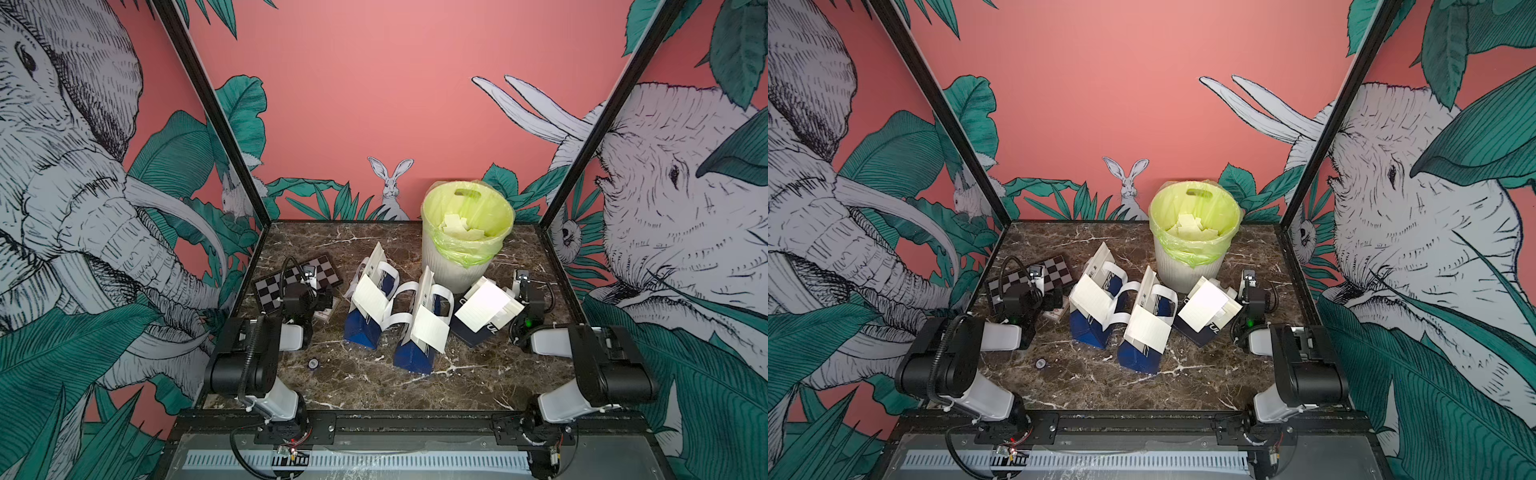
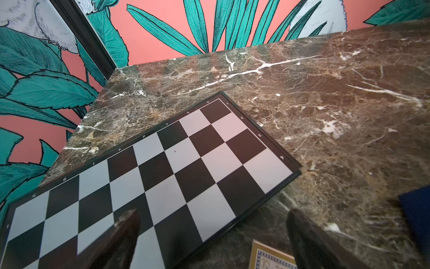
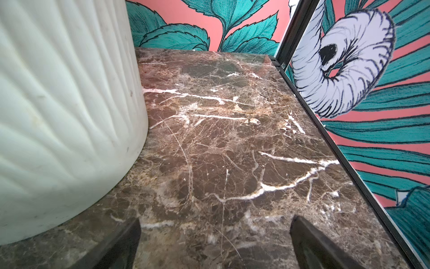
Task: Shred takeout receipts and throw away
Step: Pick up the takeout bag from the center of the board.
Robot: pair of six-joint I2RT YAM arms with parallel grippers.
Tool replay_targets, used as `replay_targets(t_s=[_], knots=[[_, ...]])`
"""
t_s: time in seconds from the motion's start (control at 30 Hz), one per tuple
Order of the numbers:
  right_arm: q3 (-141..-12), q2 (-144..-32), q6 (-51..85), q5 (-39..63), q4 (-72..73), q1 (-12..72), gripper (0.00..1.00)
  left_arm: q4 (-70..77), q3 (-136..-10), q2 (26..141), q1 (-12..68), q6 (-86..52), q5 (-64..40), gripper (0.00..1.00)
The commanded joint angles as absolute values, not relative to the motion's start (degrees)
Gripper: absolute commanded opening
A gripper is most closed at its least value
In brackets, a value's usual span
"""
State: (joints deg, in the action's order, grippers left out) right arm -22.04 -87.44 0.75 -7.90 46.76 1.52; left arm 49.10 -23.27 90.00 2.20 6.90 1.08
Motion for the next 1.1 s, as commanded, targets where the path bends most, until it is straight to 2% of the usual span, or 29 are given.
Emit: replay_targets(t_s=[0.0,0.9,0.93,1.0,1.07], knots=[[-23.0,-87.5,0.3,-7.8,48.2,1.8,0.99,48.9,-23.9,88.9,2.1,6.7,0.8,0.99],[-21.8,-85.0,0.7,-8.7,49.7,1.8,0.99,50.9,-23.3,88.0,2.1,7.0,1.4,0.99],[-21.7,-80.4,0.7,-10.4,44.9,1.8,0.99,48.6,-23.2,85.2,2.1,6.4,2.2,1.0],[-26.9,-70.3,2.6,-16.4,23.8,1.8,0.99,34.6,-26.3,77.3,2.1,3.8,6.6,1.0],[-26.1,-62.8,3.2,-21.4,19.1,1.5,0.99,23.1,-29.3,70.6,2.1,2.5,8.4,0.99]])
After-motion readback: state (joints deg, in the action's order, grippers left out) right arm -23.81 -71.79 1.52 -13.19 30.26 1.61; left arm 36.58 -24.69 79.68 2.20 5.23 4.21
